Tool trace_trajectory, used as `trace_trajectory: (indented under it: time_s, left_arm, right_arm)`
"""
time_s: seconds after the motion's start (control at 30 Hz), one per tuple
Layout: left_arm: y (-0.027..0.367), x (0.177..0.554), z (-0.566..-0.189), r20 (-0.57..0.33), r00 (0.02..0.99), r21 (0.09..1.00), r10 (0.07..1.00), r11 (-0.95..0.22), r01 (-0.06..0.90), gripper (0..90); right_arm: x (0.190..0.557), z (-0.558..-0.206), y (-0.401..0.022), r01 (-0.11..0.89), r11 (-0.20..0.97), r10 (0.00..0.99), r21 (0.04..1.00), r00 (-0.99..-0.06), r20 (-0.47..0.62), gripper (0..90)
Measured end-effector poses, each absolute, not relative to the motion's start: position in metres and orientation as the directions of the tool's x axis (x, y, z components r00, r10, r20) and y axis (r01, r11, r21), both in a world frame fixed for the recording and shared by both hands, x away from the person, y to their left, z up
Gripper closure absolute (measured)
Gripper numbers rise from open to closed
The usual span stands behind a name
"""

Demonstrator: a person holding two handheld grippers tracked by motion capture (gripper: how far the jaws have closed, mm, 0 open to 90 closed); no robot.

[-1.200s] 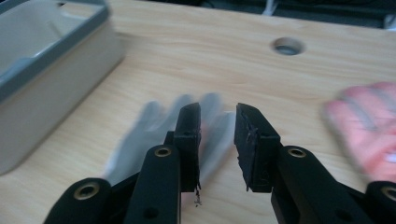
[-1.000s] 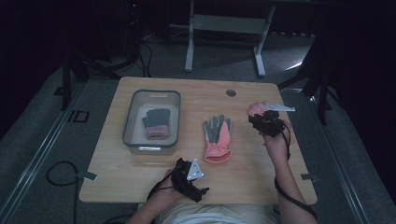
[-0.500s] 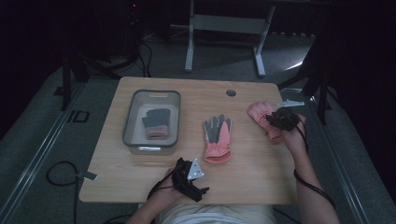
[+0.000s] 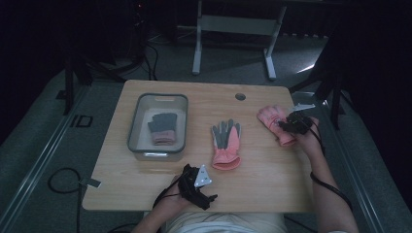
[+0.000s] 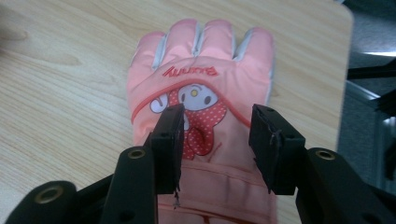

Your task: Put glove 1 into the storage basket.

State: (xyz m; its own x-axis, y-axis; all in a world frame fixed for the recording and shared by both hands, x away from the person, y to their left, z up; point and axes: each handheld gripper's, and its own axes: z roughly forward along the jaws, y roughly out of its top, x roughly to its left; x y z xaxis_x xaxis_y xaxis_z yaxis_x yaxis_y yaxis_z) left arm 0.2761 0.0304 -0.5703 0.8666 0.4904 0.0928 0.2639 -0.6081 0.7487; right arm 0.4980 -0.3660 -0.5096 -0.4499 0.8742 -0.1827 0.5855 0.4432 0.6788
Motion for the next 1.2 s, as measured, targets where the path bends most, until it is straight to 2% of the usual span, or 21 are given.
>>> trace_trajectory:
  time_s: [0.2,0.3,0.4,0.43,0.53,0.6,0.73,0.93,1.2]
  left_arm:
    - [0.030,0.276,-0.571,0.090,0.866,0.749,0.492,-0.607,0.267,0.0]
    - [0.030,0.276,-0.571,0.091,0.865,0.747,0.493,-0.609,0.268,0.0]
    - [0.030,0.276,-0.571,0.092,0.865,0.749,0.493,-0.607,0.266,0.0]
    - [0.030,0.276,-0.571,0.092,0.865,0.748,0.493,-0.608,0.267,0.0]
    - [0.030,0.276,-0.571,0.092,0.865,0.748,0.492,-0.608,0.266,0.0]
    - [0.030,0.277,-0.572,0.089,0.866,0.751,0.492,-0.604,0.266,0.0]
    - [0.030,0.276,-0.572,0.099,0.870,0.751,0.483,-0.609,0.253,0.0]
    - [0.029,0.277,-0.572,0.099,0.867,0.749,0.488,-0.610,0.258,0.0]
    - [0.030,0.277,-0.572,0.098,0.864,0.752,0.494,-0.605,0.261,0.0]
  right_arm:
    - [0.506,-0.515,-0.364,0.584,0.464,0.860,0.666,-0.478,-0.179,54.8]
    - [0.514,-0.524,-0.361,0.581,0.509,0.835,0.635,-0.512,-0.201,56.9]
    - [0.515,-0.526,-0.362,0.585,0.499,0.839,0.640,-0.511,-0.187,57.8]
    - [0.519,-0.527,-0.365,0.601,0.463,0.854,0.652,-0.499,-0.147,62.2]
    - [0.519,-0.527,-0.366,0.612,0.450,0.859,0.650,-0.495,-0.129,73.8]
    - [0.519,-0.527,-0.364,0.617,0.449,0.862,0.647,-0.491,-0.130,78.2]
    - [0.516,-0.521,-0.361,0.632,0.415,0.883,0.654,-0.453,-0.122,84.9]
    - [0.501,-0.503,-0.354,0.646,0.349,0.916,0.679,-0.387,-0.102,86.1]
    - [0.460,-0.469,-0.340,0.630,0.266,0.954,0.730,-0.281,-0.105,86.2]
